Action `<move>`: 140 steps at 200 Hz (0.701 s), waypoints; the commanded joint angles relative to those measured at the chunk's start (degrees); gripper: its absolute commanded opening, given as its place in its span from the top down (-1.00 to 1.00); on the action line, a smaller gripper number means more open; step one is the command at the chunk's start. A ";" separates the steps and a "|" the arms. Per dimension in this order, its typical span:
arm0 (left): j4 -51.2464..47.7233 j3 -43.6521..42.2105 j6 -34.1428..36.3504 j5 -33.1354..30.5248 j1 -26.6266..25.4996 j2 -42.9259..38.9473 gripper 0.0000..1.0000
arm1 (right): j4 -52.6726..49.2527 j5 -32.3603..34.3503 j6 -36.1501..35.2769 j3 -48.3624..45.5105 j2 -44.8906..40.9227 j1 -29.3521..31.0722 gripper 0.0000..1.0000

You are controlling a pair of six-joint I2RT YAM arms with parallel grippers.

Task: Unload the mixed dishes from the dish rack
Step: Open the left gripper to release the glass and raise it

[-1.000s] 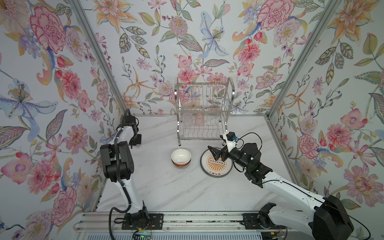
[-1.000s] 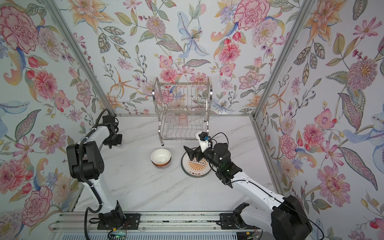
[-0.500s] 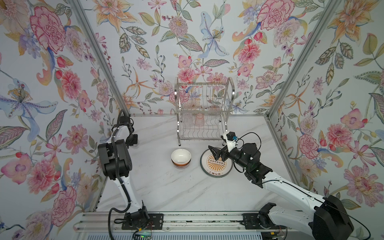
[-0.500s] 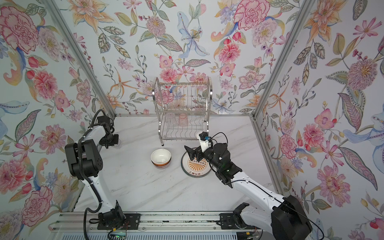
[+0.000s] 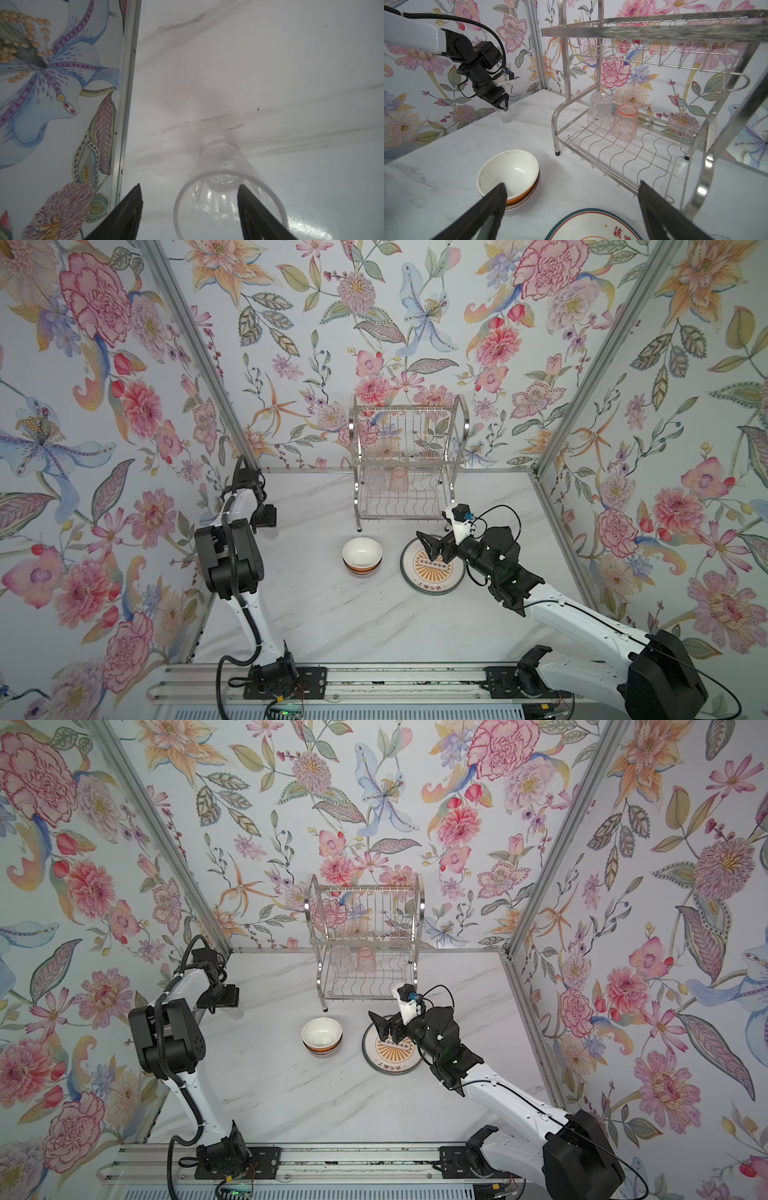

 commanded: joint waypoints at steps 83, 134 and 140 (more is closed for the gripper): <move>13.40 -17.12 -4.92 11.45 -0.69 -24.98 -0.88 | 8.04 5.21 -7.64 -2.61 2.90 0.12 -0.98; 25.21 -30.79 -7.96 22.26 -2.62 -41.25 -0.99 | 13.49 2.74 -9.20 -1.25 10.52 -1.33 -0.98; 26.61 -32.13 -8.27 23.93 -2.87 -42.65 -0.99 | 14.83 2.17 -9.14 -1.25 11.63 -1.53 -0.98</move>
